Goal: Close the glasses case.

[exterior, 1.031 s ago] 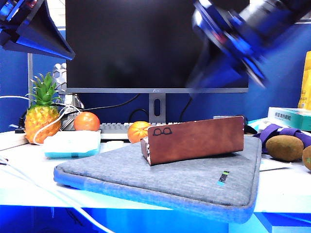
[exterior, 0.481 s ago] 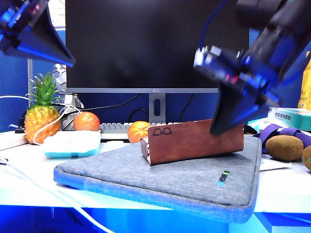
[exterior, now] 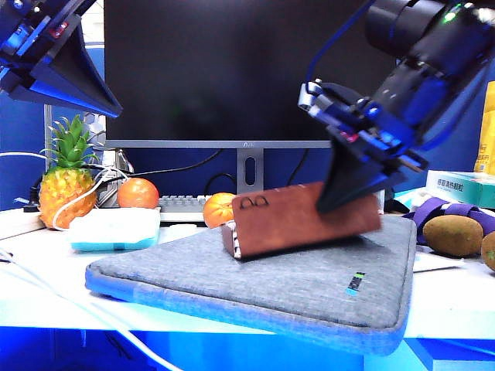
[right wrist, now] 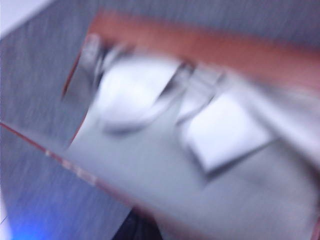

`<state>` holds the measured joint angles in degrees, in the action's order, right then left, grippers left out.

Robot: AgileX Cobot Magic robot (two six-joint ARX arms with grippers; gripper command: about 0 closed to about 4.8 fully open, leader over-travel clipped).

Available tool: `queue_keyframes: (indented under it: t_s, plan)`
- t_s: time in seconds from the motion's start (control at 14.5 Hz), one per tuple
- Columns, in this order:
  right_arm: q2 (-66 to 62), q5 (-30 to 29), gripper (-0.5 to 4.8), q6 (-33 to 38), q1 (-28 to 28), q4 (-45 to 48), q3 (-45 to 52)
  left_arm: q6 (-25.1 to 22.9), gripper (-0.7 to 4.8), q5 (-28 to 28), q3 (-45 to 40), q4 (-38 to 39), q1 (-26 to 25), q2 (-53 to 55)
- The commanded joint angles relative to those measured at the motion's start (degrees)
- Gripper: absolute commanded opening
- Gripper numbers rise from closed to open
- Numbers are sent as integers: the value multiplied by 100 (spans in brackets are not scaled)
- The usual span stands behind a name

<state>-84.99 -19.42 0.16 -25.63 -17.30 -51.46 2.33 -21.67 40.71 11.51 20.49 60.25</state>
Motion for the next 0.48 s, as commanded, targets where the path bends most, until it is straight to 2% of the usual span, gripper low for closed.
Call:
queue_keyframes:
  t_s: [0.07,0.21,0.48]
  plan:
    - [-348,131,-6,-24,-2,730,-33,-39,27,-2,33,-136,-2,52]
    - [-570,138,-6,-20,-2,1126,-142,-39,27,-9,33,-136,0,170]
    - [-678,151,-6,-26,-2,1322,-955,-37,27,-20,33,-138,0,208]
